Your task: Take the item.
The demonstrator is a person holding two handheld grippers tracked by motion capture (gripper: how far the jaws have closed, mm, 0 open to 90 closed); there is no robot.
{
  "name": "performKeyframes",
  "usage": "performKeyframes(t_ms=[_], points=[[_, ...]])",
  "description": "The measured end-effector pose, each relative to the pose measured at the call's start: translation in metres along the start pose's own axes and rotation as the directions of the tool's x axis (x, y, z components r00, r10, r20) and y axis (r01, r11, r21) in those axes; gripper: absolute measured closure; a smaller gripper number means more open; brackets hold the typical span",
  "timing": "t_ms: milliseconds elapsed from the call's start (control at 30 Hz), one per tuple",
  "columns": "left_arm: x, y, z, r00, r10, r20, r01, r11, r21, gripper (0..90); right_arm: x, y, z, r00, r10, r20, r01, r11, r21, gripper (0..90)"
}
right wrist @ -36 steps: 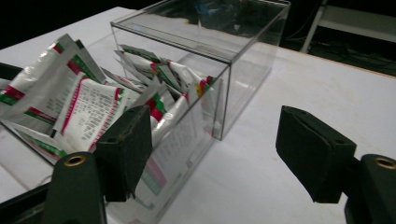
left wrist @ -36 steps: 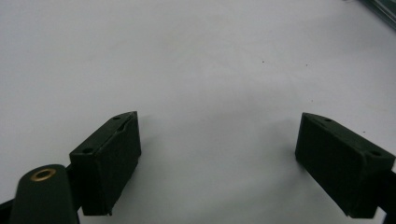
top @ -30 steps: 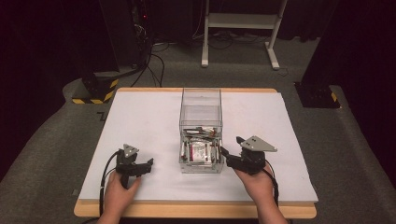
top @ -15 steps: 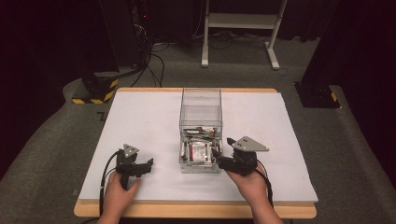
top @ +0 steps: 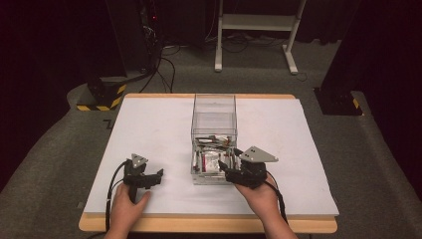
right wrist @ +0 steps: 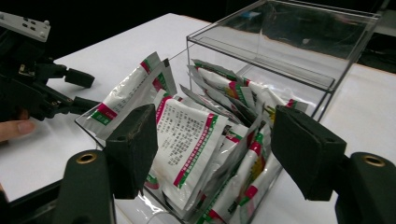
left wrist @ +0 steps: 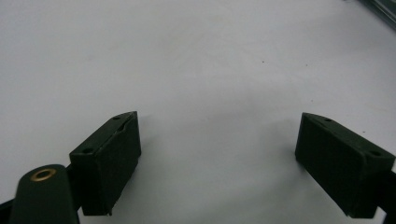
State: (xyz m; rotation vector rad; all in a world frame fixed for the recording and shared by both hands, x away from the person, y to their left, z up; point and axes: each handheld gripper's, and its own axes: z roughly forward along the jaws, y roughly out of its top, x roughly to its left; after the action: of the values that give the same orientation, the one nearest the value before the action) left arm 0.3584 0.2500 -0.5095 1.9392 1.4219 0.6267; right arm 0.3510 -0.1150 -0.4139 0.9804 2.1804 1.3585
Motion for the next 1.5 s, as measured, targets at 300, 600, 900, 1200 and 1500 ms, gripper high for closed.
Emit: performKeyframes(t_ms=[300, 600, 900, 1200, 1500], points=[[0.0, 0.0, 0.0, 1.0, 0.0, 0.0, 0.0, 1.0, 0.0, 14.4, 0.008, 0.001, 0.005, 0.9997, -0.016, -0.018, 0.017, 1.0, 0.01, 32.2], [0.0, 0.0, 0.0, 1.0, 0.0, 0.0, 0.0, 1.0, 0.0, 14.4, 0.014, -0.002, 0.013, 0.9991, -0.008, -0.042, 0.009, 0.999, 0.035, 40.0], [0.0, 0.0, 0.0, 1.0, 0.001, 0.0, -0.001, 1.0, 0.0, 14.4, 0.012, -0.003, 0.016, 0.9993, 0.026, -0.028, -0.024, 0.997, 0.069, 47.0], [0.0, 0.0, 0.0, 1.0, -0.001, 0.0, 0.001, 1.0, 0.0, 14.4, 0.01, -0.006, 0.021, 0.9974, 0.072, 0.005, -0.072, 0.99, 0.12, 53.3], [0.0, 0.0, 0.0, 1.0, 0.0, 0.0, 0.0, 1.0, 0.0, 14.4, 0.009, -0.008, 0.025, 0.9956, 0.094, 0.003, -0.093, 0.985, 0.145, 56.8]])
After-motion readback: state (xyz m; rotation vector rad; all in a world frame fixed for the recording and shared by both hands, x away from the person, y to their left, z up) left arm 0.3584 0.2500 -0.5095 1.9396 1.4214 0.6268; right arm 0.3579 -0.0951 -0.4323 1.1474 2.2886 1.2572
